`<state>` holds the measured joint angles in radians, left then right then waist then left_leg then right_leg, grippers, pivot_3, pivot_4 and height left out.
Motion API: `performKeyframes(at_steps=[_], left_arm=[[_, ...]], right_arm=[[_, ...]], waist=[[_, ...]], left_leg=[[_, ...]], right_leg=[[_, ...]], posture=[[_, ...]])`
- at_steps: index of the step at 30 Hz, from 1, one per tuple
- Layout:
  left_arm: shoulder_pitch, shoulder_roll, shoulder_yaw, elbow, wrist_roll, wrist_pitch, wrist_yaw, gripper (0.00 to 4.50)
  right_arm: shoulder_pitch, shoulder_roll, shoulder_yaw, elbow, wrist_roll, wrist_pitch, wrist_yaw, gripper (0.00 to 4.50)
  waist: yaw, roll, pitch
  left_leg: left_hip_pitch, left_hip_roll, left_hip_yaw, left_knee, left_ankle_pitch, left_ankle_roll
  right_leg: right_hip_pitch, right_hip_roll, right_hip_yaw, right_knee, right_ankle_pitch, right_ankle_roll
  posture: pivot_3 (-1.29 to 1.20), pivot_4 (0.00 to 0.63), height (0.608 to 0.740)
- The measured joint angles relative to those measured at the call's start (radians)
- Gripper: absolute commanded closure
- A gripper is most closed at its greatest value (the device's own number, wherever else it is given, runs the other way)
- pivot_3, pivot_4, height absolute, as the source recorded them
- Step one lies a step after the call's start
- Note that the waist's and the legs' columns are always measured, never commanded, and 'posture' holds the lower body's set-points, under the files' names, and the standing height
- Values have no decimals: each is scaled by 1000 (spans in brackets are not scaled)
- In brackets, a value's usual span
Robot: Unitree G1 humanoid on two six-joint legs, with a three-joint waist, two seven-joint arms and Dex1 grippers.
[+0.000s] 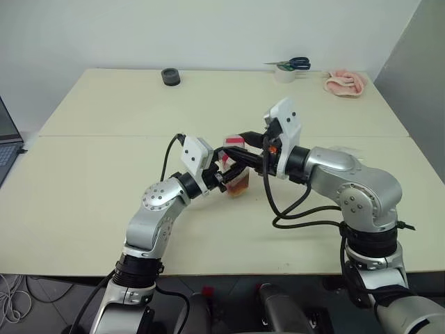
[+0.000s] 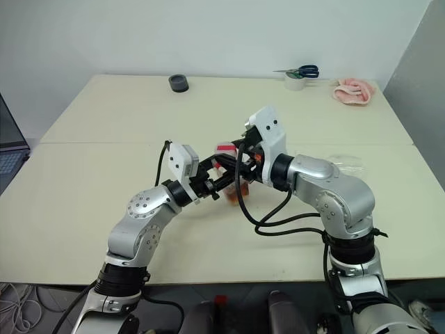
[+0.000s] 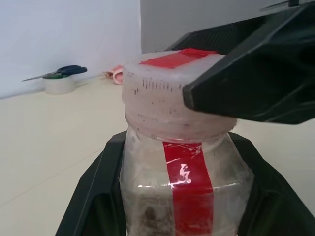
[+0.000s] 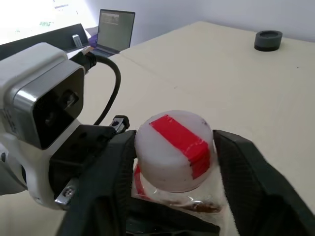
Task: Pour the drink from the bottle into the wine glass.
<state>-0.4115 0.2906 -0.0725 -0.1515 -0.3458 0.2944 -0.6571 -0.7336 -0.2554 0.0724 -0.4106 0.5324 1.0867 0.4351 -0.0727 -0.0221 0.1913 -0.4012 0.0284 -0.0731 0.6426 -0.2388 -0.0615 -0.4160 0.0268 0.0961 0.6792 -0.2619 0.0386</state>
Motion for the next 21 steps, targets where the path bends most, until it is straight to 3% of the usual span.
performKeyframes(at_steps=[9,11,13,16,21], left_arm=[[1,0,1,0,5,-1,16,2341],[0,-2,1,0,6,-5,12,2341],[1,-10,-14,-11,-1,-23,-14,2342],[-2,-3,-11,-19,-4,-37,-23,2344],[-2,-1,-25,-26,-5,-34,-35,2344]], right_arm=[[-20,-38,35,72,-11,-91,74,2618],[-76,-103,51,173,-1,-137,234,2618],[-154,-192,87,322,-7,-237,499,2618],[-274,-204,149,567,-83,-449,776,2618],[-323,-196,161,716,-124,-585,944,2618]], waist=[[0,0,0],[0,0,0],[1,0,0],[-7,0,0],[-9,0,0]], left_leg=[[0,0,0,0,0,0],[0,0,1,1,0,0],[1,0,1,1,0,0],[2,1,1,0,0,0],[0,1,0,-1,0,0]], right_leg=[[0,0,0,0,0,0],[0,0,0,0,0,0],[1,0,0,-2,0,0],[2,1,0,-2,0,0],[0,1,0,-1,1,-1]], posture=[[0,150,740],[0,150,740],[0,150,740],[0,150,740],[0,150,740]])
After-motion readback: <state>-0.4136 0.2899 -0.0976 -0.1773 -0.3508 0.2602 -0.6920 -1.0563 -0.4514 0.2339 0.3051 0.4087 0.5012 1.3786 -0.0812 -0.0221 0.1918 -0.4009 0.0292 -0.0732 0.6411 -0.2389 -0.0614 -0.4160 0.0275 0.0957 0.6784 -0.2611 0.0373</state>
